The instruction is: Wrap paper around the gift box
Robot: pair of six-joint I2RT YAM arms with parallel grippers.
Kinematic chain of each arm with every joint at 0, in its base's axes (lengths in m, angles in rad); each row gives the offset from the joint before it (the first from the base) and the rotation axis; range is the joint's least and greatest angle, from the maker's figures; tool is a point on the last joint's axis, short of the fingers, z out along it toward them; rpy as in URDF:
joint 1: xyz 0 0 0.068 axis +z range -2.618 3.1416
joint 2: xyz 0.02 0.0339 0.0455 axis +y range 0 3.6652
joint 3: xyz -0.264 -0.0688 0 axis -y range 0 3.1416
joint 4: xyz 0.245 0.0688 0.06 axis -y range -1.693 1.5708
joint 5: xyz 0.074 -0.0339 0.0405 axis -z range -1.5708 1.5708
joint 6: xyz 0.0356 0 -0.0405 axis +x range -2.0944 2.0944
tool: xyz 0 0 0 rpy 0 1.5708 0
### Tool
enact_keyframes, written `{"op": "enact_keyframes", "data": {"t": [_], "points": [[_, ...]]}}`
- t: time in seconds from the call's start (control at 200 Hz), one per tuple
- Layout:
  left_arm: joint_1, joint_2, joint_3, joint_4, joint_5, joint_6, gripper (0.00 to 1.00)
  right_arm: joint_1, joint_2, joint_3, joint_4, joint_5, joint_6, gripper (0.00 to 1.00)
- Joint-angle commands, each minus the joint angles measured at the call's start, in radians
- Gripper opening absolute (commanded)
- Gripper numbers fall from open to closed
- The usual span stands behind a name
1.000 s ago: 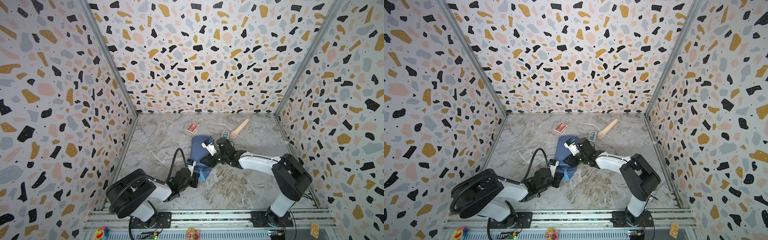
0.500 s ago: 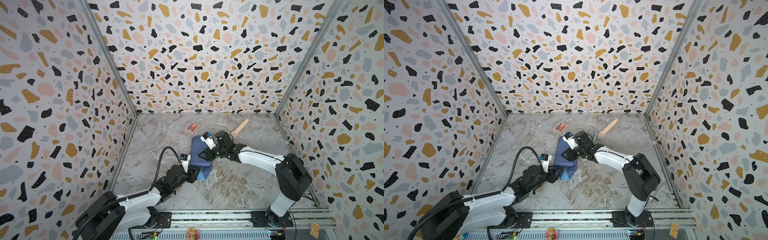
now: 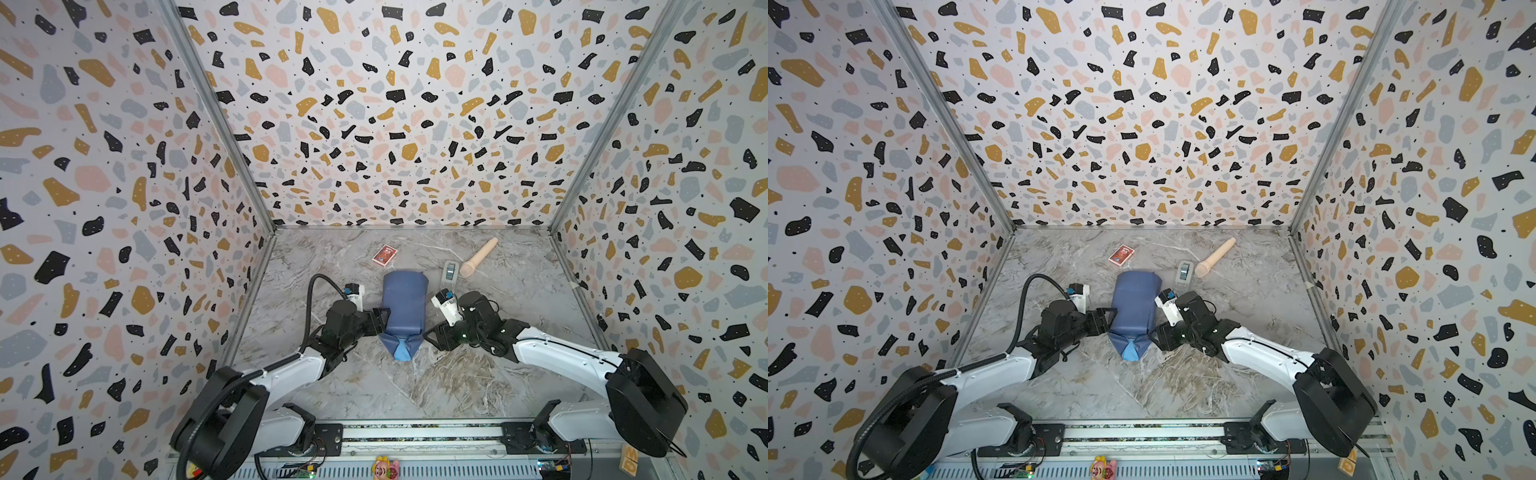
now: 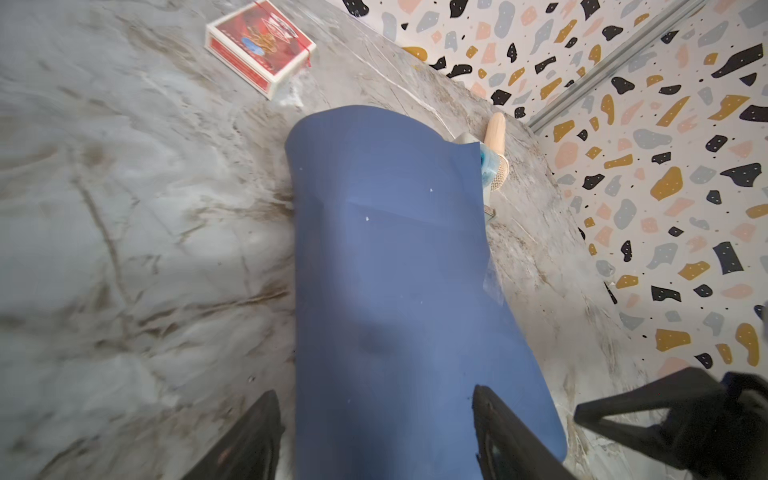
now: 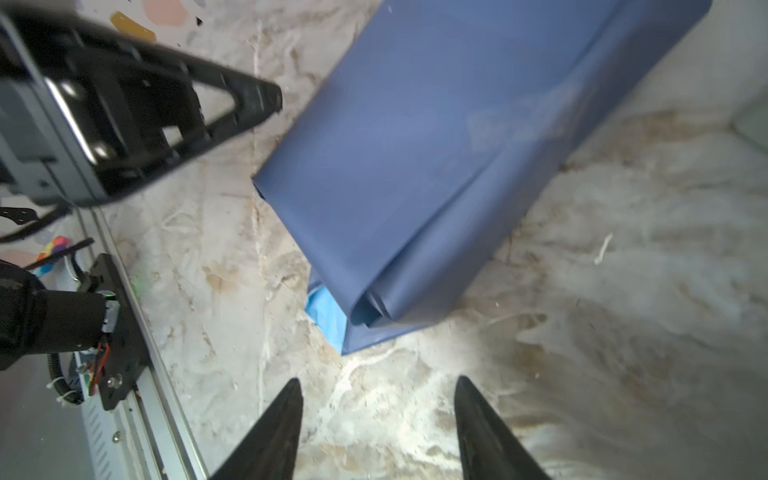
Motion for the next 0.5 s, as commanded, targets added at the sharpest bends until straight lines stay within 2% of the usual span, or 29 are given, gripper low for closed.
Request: {"op": "enact_keyframes", "data": {"t": [0.0, 0.235, 0.345, 0.496], "points": [[-0.028, 0.068, 0.027, 0.047, 0.073, 0.010, 0.71, -0.009, -0.022, -0.020, 0.042, 0.026, 0.028, 0.56], [-0.161, 0.032, -0.019, 0.082, 0.046, -0.067, 0.68, -0.091, -0.053, -0.101, 0.055, 0.001, 0.033, 0.43], [-0.178, -0.019, -0.057, 0.093, 0.022, -0.095, 0.68, -0.090, -0.056, -0.141, 0.122, -0.017, 0.072, 0.37], [-0.178, -0.109, 0.020, -0.152, -0.196, 0.042, 0.70, -0.087, -0.065, -0.193, 0.215, 0.026, 0.118, 0.32]]}}
